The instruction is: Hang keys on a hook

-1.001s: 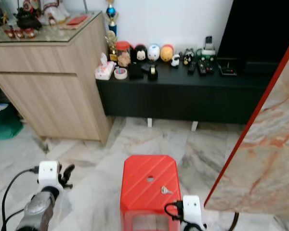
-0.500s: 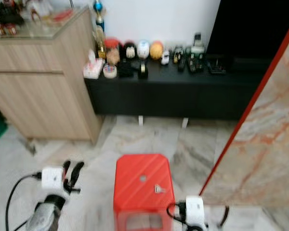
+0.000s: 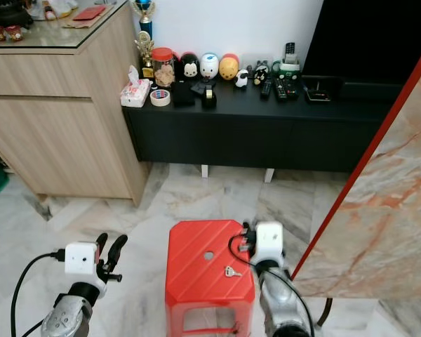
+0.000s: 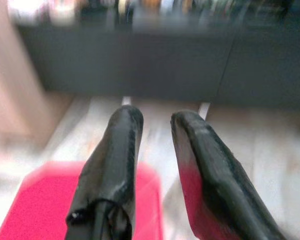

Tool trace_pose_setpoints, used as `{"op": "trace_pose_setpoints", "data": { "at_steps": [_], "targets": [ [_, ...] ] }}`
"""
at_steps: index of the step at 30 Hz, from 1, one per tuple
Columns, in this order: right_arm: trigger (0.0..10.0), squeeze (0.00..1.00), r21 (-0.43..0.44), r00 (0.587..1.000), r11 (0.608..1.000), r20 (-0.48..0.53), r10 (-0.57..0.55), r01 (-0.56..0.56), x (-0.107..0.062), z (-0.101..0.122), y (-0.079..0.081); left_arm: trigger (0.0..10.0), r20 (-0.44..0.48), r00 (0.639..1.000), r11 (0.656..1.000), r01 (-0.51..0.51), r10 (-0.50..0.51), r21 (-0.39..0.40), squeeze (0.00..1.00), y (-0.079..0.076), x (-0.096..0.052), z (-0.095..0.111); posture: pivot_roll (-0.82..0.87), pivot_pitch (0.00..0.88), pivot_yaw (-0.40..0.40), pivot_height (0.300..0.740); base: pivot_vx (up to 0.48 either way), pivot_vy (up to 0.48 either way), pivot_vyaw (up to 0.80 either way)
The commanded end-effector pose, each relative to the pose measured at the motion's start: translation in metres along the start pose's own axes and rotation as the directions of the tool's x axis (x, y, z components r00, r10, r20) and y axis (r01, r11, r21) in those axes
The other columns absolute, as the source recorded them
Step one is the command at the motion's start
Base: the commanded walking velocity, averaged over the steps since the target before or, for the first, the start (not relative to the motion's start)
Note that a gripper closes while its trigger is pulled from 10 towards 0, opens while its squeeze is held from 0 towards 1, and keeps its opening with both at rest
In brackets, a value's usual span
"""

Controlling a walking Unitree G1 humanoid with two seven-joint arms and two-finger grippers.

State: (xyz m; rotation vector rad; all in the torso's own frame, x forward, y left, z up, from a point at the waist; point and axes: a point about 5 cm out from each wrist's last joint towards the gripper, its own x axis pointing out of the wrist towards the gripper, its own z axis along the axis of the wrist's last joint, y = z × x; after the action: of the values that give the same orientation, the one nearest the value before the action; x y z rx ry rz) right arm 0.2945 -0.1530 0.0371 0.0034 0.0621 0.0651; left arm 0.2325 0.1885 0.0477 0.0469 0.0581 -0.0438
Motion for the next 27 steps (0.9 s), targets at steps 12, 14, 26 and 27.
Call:
{"op": "trace_pose_setpoints", "data": {
  "at_steps": [12, 14, 26, 27],
  "targets": [
    [10.0, 0.00, 0.054, 0.991, 0.993, -0.086, -0.098, 0.103, -0.040, -0.027, -0.011, 10.0, -0.032, 0.999, 1.000, -0.019, 0.018, -0.024, 0.00, 0.004, 0.002, -0.005, -0.02, 0.004, -0.017, 0.740, 0.000, 0.000, 0.00],
    [10.0, 0.00, 0.028, 0.996, 0.996, -0.043, -0.082, 0.083, -0.038, -0.016, -0.008, 10.0, -0.033, 0.999, 1.000, 0.007, -0.007, -0.016, 0.00, 0.002, 0.002, -0.004, -0.03, 0.000, -0.007, 0.740, 0.000, 0.000, 0.00],
    [10.0, 0.00, 0.022, 0.991, 0.997, -0.118, -0.066, 0.069, -0.022, 0.032, -0.014, 10.0, -0.001, 1.000, 0.999, 0.000, 0.000, -0.036, 0.00, 0.005, 0.002, 0.005, -0.02, 0.000, -0.021, 0.740, 0.000, 0.000, 0.00],
    [10.0, 0.00, 0.005, 0.988, 0.998, -0.143, -0.064, 0.065, -0.021, 0.034, -0.014, 10.0, -0.003, 1.000, 0.999, 0.001, -0.001, -0.037, 0.00, 0.004, 0.002, 0.004, -0.02, 0.000, -0.022, 0.740, 0.000, 0.000, 0.00]
  ]
}}
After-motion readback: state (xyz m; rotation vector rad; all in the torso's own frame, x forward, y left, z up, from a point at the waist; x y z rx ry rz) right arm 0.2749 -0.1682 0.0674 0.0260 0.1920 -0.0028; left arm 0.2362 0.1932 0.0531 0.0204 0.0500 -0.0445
